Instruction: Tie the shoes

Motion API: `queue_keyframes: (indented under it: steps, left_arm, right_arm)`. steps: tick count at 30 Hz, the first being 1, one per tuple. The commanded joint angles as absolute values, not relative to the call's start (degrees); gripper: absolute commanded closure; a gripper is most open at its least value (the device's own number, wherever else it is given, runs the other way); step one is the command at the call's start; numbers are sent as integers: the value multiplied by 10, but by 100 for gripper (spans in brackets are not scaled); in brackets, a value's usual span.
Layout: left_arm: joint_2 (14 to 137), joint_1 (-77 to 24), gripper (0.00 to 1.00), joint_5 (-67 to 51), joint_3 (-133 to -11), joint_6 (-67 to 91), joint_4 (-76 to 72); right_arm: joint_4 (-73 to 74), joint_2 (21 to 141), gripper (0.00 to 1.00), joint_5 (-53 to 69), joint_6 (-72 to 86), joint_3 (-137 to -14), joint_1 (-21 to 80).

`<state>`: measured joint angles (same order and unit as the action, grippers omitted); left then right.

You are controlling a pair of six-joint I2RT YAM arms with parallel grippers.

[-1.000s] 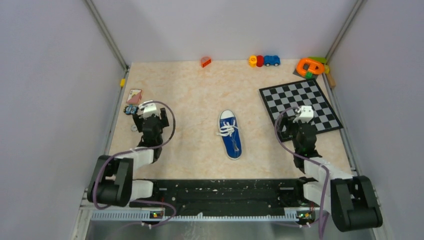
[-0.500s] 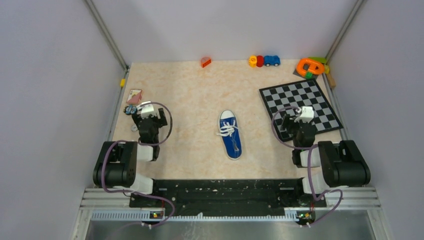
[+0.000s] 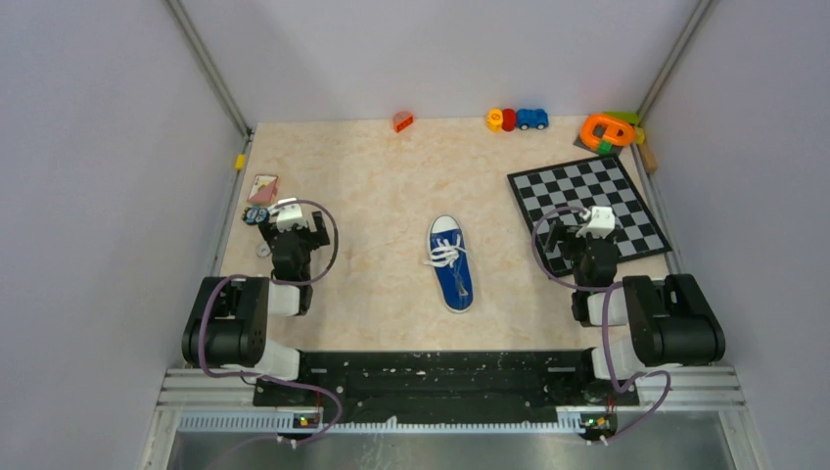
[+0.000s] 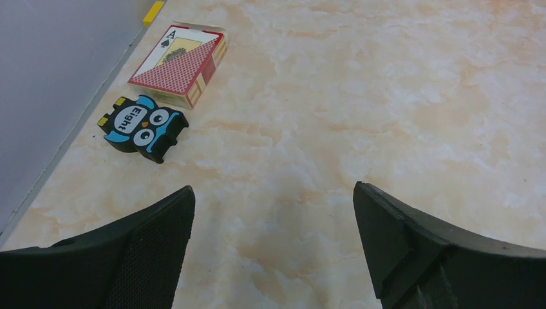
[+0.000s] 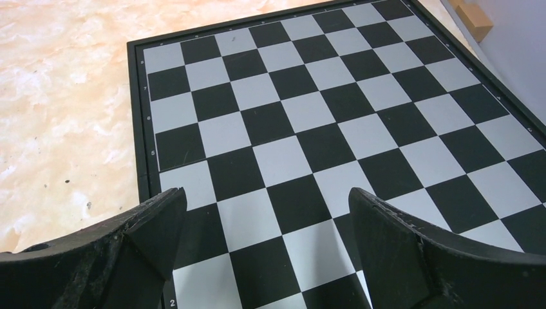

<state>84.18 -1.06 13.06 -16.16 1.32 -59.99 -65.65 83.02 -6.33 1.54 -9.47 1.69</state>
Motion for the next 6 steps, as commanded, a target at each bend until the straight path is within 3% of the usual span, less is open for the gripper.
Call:
queue_keyframes:
  steps: [1,6]
  left_arm:
    - [846,-8,4,127,-164,16,-635]
    - [845,-4,3,106,-171,19,-620]
  right_arm:
    - [-687,833,1,-57,17,-111,14]
    - [-686,833,1,-57,16,-110,15]
